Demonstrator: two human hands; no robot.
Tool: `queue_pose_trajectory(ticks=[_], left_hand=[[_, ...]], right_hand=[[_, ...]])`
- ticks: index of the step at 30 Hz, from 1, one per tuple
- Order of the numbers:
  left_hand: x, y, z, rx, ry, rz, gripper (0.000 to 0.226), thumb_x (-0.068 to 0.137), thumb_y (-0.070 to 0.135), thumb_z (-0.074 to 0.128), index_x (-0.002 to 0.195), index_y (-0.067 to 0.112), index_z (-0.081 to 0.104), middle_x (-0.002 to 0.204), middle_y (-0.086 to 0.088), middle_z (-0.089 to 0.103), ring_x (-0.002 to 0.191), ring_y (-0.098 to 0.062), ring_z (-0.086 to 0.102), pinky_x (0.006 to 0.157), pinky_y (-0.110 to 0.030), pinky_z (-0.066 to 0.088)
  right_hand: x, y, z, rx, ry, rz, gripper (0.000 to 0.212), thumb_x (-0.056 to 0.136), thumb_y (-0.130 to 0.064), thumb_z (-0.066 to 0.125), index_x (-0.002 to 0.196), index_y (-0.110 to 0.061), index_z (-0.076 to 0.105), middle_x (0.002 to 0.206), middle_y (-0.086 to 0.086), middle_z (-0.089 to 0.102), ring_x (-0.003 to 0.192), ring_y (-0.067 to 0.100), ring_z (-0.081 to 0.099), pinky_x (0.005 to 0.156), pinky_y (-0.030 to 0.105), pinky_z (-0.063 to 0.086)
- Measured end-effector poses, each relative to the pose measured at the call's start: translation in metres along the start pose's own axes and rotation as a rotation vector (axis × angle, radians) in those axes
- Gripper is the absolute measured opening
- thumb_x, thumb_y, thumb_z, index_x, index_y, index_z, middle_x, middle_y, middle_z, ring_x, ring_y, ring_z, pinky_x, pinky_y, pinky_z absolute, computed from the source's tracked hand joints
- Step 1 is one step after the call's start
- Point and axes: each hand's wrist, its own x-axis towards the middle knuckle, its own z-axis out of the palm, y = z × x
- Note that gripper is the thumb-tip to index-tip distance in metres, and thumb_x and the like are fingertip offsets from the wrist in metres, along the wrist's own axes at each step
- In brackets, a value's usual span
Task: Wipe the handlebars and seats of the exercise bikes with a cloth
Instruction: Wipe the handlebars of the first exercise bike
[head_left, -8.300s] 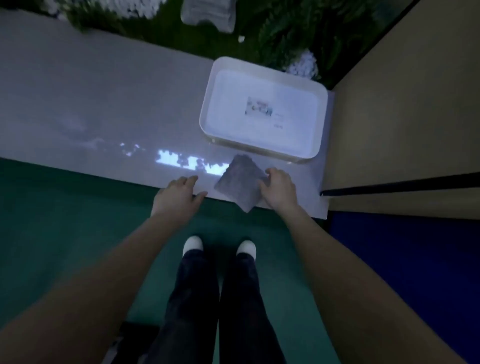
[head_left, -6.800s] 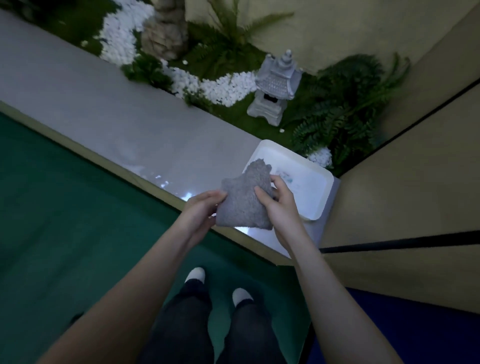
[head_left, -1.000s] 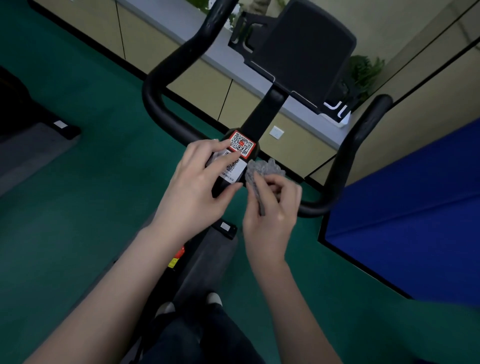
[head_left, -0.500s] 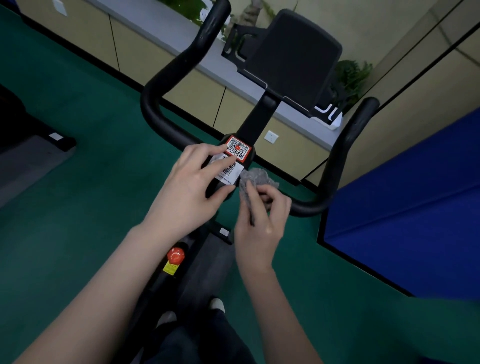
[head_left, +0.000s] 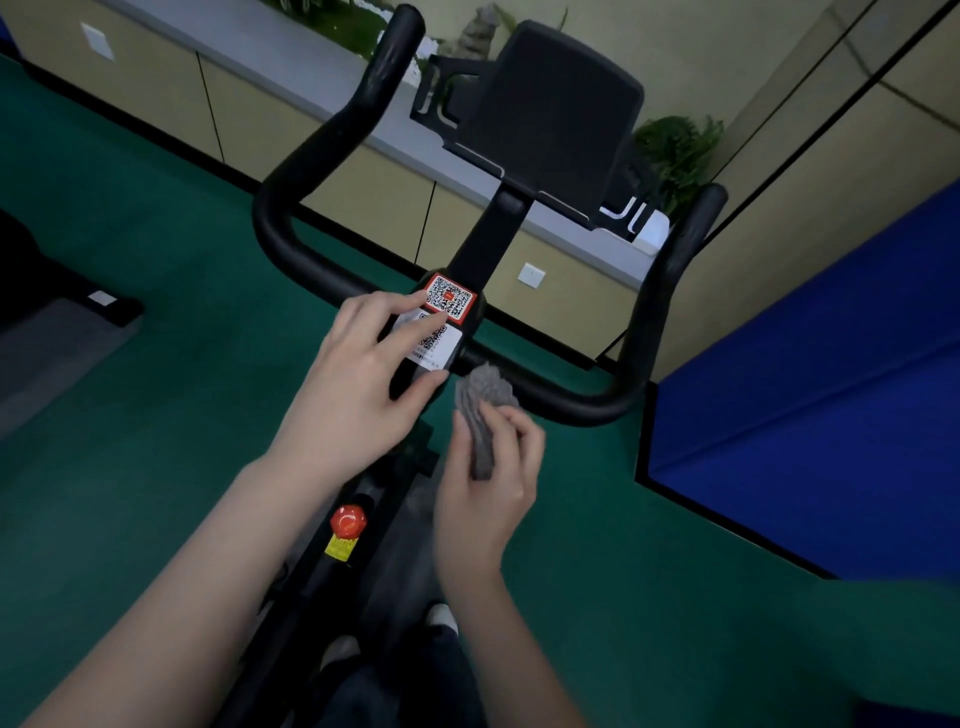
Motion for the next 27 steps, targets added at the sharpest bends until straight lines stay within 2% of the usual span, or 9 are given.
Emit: queue_pose_trajectory(ticks=[2, 5, 6, 8, 11, 13, 20, 23, 27], left_hand=[[0.000, 0.000, -0.001, -0.001, -0.008, -0.001, 0.045, 0.083, 0.019, 0.070, 0.125, 0.008, 0.060, 0.128, -0.008, 0.053, 0.116, -0.029, 0.046, 0.100, -0.043, 0.039], [-0.001, 0.002, -0.001, 0.002, -0.014, 0.000, 0.044, 0.084, 0.019, 0.070, 0.126, 0.007, 0.060, 0.129, -0.009, 0.053, 0.116, -0.030, 0.046, 0.101, -0.044, 0.039], [-0.001, 0.003, -0.001, 0.003, -0.015, 0.000, 0.044, 0.085, 0.018, 0.070, 0.126, 0.007, 0.059, 0.129, -0.010, 0.052, 0.116, -0.031, 0.046, 0.101, -0.044, 0.038], [-0.002, 0.003, -0.002, 0.006, -0.026, -0.004, 0.045, 0.085, 0.018, 0.069, 0.127, 0.008, 0.058, 0.131, -0.009, 0.051, 0.118, -0.030, 0.045, 0.103, -0.043, 0.037], [-0.002, 0.003, -0.003, 0.013, -0.036, 0.000, 0.046, 0.085, 0.019, 0.068, 0.129, 0.009, 0.057, 0.133, -0.008, 0.051, 0.119, -0.030, 0.045, 0.104, -0.042, 0.037], [-0.002, 0.004, -0.004, 0.020, -0.038, 0.001, 0.046, 0.085, 0.020, 0.068, 0.128, 0.008, 0.058, 0.132, -0.009, 0.051, 0.119, -0.031, 0.045, 0.103, -0.045, 0.038], [0.002, 0.004, -0.003, 0.031, -0.020, 0.005, 0.041, 0.085, 0.024, 0.063, 0.123, 0.007, 0.062, 0.127, -0.010, 0.054, 0.112, -0.030, 0.047, 0.097, -0.047, 0.041], [0.001, 0.003, -0.002, 0.036, -0.012, 0.013, 0.040, 0.085, 0.022, 0.062, 0.122, 0.007, 0.062, 0.126, -0.011, 0.054, 0.111, -0.031, 0.047, 0.095, -0.049, 0.042], [0.004, 0.008, -0.001, 0.099, 0.044, 0.051, 0.036, 0.085, 0.019, 0.063, 0.118, 0.006, 0.063, 0.124, -0.011, 0.056, 0.114, -0.032, 0.048, 0.094, -0.047, 0.039]], right_hand=[[-0.011, 0.001, -0.010, 0.068, -0.006, 0.227, 0.010, 0.086, -0.011, 0.069, 0.096, -0.010, 0.068, 0.101, 0.002, 0.062, 0.097, 0.003, 0.060, 0.086, 0.016, 0.048], [-0.004, 0.002, -0.011, 0.285, 0.006, 0.819, 0.011, 0.089, -0.018, 0.067, 0.096, -0.011, 0.067, 0.097, 0.006, 0.070, 0.093, 0.016, 0.067, 0.090, 0.040, 0.054], [0.004, 0.001, -0.009, 0.399, 0.017, 0.974, 0.013, 0.089, -0.018, 0.066, 0.099, -0.009, 0.067, 0.097, 0.008, 0.071, 0.092, 0.019, 0.067, 0.092, 0.042, 0.054], [0.020, -0.007, -0.002, 0.637, 0.009, 1.120, 0.016, 0.091, -0.011, 0.064, 0.104, -0.003, 0.066, 0.099, 0.012, 0.071, 0.094, 0.023, 0.067, 0.092, 0.040, 0.053], [0.027, -0.021, 0.007, 0.913, -0.077, 1.165, 0.018, 0.090, -0.003, 0.061, 0.107, 0.002, 0.065, 0.103, 0.017, 0.071, 0.095, 0.027, 0.068, 0.088, 0.040, 0.054], [0.027, -0.029, 0.011, 0.960, -0.111, 1.207, 0.017, 0.090, -0.002, 0.060, 0.106, 0.003, 0.065, 0.102, 0.018, 0.071, 0.095, 0.029, 0.068, 0.089, 0.042, 0.054], [0.038, -0.016, -0.015, 0.875, 0.019, 1.247, 0.005, 0.086, 0.005, 0.062, 0.090, 0.004, 0.066, 0.081, 0.011, 0.072, 0.071, 0.018, 0.069, 0.063, 0.025, 0.056], [0.038, -0.009, -0.030, 0.837, 0.125, 1.192, 0.003, 0.086, 0.005, 0.062, 0.087, 0.004, 0.065, 0.079, 0.011, 0.073, 0.070, 0.018, 0.070, 0.061, 0.024, 0.056], [0.031, -0.022, -0.010, 0.827, 0.080, 1.170, 0.005, 0.085, 0.005, 0.064, 0.090, 0.004, 0.064, 0.081, 0.012, 0.072, 0.071, 0.018, 0.069, 0.065, 0.025, 0.056]])
